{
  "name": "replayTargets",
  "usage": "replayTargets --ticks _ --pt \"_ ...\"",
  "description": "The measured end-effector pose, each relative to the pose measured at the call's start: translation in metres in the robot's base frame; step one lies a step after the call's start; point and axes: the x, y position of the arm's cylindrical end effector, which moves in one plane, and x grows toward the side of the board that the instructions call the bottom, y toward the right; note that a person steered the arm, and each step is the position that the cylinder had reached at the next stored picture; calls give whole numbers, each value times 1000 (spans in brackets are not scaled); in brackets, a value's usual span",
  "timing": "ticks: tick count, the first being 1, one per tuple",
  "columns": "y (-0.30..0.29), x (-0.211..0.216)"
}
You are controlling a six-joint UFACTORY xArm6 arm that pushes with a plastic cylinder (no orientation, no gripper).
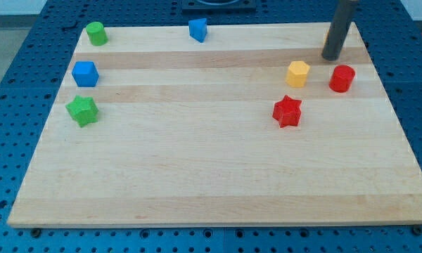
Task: Push red star towards center
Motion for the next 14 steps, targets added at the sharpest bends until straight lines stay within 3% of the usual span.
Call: replayTargets --ticks 3,5,7,8,9,10,12,14 --pt "12 -57" --pt "12 -15" --pt "21 -1" --pt "68 9" --pt "111 44" --pt "118 80" --pt "54 172" --pt "-77 168"
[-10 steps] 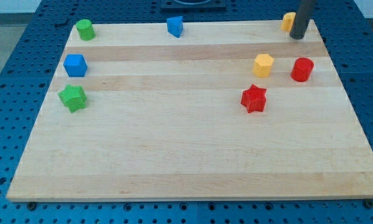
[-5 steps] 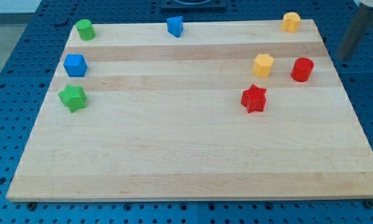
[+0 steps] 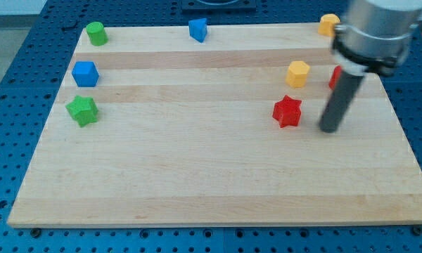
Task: Push red star towards center
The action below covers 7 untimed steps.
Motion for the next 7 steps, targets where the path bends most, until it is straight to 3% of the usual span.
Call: replayTargets --ticks 2,4,7 --pt "-119 -23" --pt "-87 2" --pt "-61 -54"
